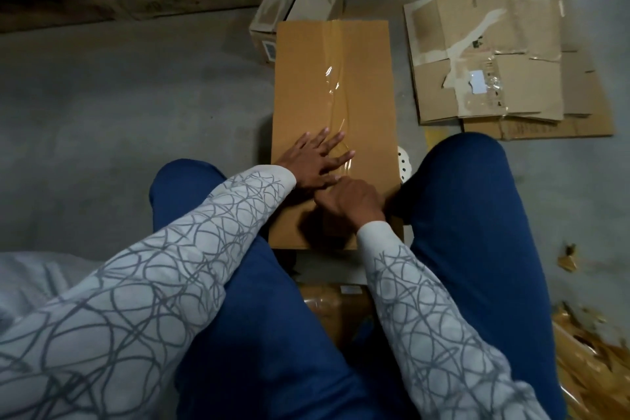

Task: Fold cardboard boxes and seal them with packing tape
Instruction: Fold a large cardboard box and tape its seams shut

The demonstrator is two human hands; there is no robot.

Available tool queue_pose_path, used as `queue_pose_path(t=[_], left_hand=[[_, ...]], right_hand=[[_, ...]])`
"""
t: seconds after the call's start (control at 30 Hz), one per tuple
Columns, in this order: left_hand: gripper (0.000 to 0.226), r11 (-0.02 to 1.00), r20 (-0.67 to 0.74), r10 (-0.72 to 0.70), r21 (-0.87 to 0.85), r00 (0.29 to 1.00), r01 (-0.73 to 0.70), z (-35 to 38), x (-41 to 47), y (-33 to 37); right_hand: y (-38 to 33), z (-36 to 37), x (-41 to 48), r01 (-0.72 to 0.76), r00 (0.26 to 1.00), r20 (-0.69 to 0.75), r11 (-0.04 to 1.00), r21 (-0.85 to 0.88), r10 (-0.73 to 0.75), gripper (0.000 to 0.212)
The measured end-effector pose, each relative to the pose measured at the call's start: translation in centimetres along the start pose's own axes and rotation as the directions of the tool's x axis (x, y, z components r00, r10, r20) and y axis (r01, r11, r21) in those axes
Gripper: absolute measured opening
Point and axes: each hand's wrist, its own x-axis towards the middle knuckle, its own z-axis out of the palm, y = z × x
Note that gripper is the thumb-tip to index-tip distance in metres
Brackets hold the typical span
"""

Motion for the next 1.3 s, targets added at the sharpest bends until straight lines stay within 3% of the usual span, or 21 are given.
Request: queue_pose_path(t=[0.1, 0.17, 0.3, 0.43, 0.53, 0.7, 0.87, 0.93, 1.07, 1.13, 1.3], left_hand=[[0.055, 0.997, 0.003, -0.014, -0.076, 1.000, 0.014, 0.3, -1.5, 1.6], [0.055, 0.997, -0.015, 0.024, -0.066, 1.000, -0.025, 0.8, -2.5, 2.6], [0.087, 0.972, -0.059, 0.121, -0.196, 0.991, -0.131, 1.8, -3.9, 3.6], [0.113, 0.937, 0.059, 0.087, -0.344, 0.994, -0.061, 1.9, -5.3, 4.0], [0.128, 0.965, 0.085, 0.075, -0.258, 0.994, -0.051, 2.1, -5.9, 4.2], [0.141, 0.998, 0.079, -0.059, 0.024, 0.995, 0.058, 4.5, -6.7, 5.9], [0.148, 0.994, -0.062, -0.104, 0.026, 0.993, 0.106, 4.7, -6.6, 5.9], [0.146, 0.996, -0.100, -0.090, 0.002, 0.991, 0.091, 4.8, -6.3, 5.5], [0.114, 0.999, -0.173, -0.045, -0.024, 0.984, 0.042, 4.1, -5.0, 5.3], [0.111, 0.995, -0.206, -0.073, -0.076, 0.976, 0.058, 3.6, -4.3, 5.1], [0.097, 0.978, -0.200, -0.154, -0.168, 0.968, 0.121, 2.5, -2.2, 6.2]], right_hand=[[1.0, 2.6, -1.8, -0.049, 0.987, -0.142, 0.990, 0.132, 0.068, 0.069], [1.4, 4.9, -3.8, 0.002, 0.963, -0.264, 0.977, 0.215, 0.056, 0.081], [2.3, 8.1, -6.4, 0.118, 0.929, -0.368, 0.973, 0.198, -0.038, 0.096], [2.9, 7.6, -5.7, 0.096, 0.937, -0.349, 0.974, 0.207, -0.018, 0.099], [3.3, 6.5, -5.2, 0.075, 0.965, -0.262, 0.985, 0.157, -0.032, 0.100], [4.0, 5.4, -5.3, 0.140, 0.976, -0.198, 0.948, 0.287, -0.084, 0.090], [3.7, 4.7, -5.0, 0.163, 0.967, -0.244, 0.921, 0.355, -0.077, 0.087], [3.5, 3.9, -4.5, 0.182, 0.947, -0.317, 0.910, 0.373, -0.059, 0.081], [3.0, 2.6, -3.8, 0.217, 0.909, -0.413, 0.899, 0.380, -0.045, 0.072], [2.5, 2.4, -3.6, 0.234, 0.894, -0.447, 0.891, 0.389, -0.040, 0.071], [2.7, 2.1, -2.9, 0.155, 0.900, -0.429, 0.869, 0.470, 0.071, 0.072]])
